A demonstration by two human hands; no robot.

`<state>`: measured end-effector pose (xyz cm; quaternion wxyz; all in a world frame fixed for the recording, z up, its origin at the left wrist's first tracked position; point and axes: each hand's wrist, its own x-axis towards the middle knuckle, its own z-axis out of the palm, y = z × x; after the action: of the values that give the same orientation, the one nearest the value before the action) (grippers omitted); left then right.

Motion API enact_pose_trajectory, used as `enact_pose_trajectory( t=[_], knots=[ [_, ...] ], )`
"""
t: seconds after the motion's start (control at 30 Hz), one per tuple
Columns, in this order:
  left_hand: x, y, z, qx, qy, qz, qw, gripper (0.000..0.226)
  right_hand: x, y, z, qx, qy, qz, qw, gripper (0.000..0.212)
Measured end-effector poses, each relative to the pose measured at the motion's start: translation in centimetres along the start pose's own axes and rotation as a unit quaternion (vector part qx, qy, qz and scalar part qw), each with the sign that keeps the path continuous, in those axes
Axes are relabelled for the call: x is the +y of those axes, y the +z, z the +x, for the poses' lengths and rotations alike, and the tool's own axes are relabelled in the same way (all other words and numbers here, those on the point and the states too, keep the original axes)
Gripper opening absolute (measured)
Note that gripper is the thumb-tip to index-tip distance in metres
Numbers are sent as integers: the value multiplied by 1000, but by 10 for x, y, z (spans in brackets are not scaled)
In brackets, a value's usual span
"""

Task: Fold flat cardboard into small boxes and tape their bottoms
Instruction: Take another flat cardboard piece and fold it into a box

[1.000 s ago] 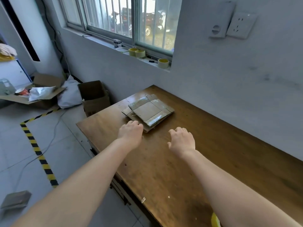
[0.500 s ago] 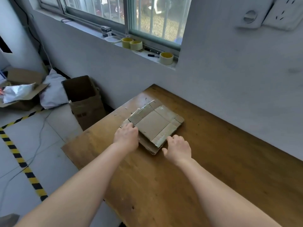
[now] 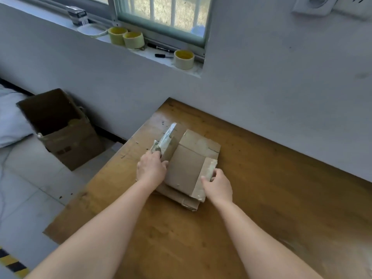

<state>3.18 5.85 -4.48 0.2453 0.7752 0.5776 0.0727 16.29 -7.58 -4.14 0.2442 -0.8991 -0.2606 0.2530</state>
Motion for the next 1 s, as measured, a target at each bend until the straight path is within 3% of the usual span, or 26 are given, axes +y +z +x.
enact_pose_trajectory(
  t=[0.1,0.2,0.27,0.4,0.53,0.67,0.77,0.83,0.93,1.0],
  knots=[
    [14,-1,-3,6,-46,-182,982,22,0,-6,-1,27,35,112,993,38],
    [25,-1,-19,52,-36,-287,956,7,6,-15,-5,48,56,232,970,25],
    [32,0,-33,71,-26,-339,938,7,13,-24,-12,74,63,282,954,43],
    [56,6,-61,73,-43,-415,906,6,37,-57,-26,127,89,372,915,52],
    [81,27,-94,46,-59,-453,888,7,82,-98,-34,148,93,401,899,23],
    [109,57,-132,17,-76,-477,876,6,134,-138,-49,56,104,433,894,28],
    [134,86,-164,-29,-82,-469,879,11,171,-170,-64,-18,115,457,882,28],
    [153,103,-186,-47,-67,-406,910,14,190,-191,-74,-22,107,450,886,27],
    [184,117,-224,-62,-7,-224,972,56,216,-218,-82,28,90,428,899,33],
    [207,116,-251,-65,58,-127,988,80,229,-230,-87,59,86,410,906,28]
  ],
)
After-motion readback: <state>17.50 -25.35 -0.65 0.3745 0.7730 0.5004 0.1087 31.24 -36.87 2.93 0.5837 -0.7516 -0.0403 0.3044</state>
